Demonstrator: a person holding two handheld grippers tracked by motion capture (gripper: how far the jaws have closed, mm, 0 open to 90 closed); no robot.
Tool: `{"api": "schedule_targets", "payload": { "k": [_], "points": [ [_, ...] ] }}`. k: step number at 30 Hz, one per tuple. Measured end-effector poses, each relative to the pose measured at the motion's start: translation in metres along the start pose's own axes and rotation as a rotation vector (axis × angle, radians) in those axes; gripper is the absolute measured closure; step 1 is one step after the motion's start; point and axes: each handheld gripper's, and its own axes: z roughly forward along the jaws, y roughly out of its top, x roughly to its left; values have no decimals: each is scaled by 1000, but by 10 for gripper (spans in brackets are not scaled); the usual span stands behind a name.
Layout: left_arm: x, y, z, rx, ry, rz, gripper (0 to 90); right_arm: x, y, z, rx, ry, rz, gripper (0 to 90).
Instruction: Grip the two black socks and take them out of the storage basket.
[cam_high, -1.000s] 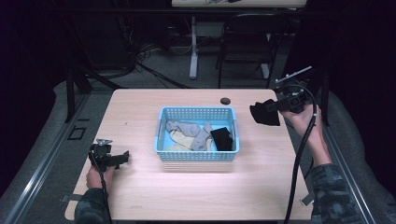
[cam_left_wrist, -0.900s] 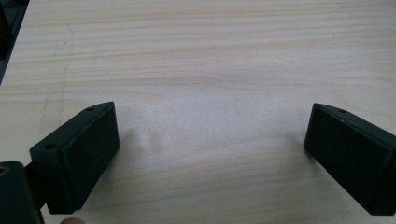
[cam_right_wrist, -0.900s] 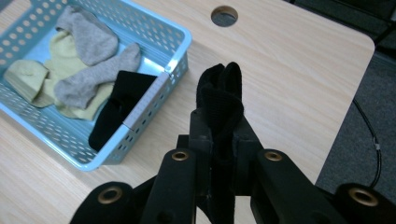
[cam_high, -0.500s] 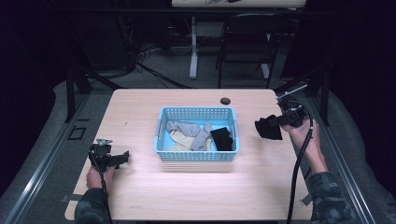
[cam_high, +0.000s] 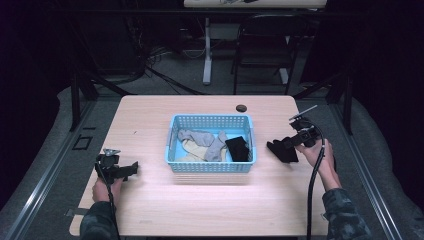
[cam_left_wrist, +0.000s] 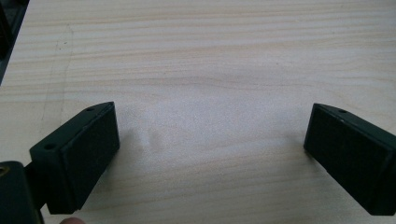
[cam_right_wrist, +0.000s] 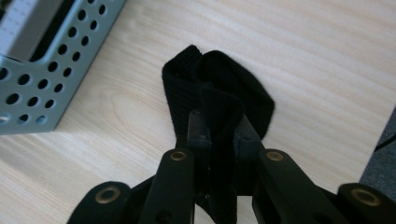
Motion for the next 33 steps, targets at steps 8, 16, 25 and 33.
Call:
{"api": "schedule_targets", "payload": {
  "k": [8, 16, 25, 33],
  "points": [
    [0, 0, 0, 0, 0, 0, 33, 2, 0, -8, -40, 18, -5, 400],
    [0, 0, 0, 0, 0, 0, 34, 22, 10, -41, -113, 19, -70, 159],
    [0, 0, 0, 0, 0, 0, 34, 57, 30, -57, -157, 41, -168, 17],
    [0, 0, 0, 0, 0, 0, 33, 86, 47, -54, -156, 72, -236, 0]
  ]
}}
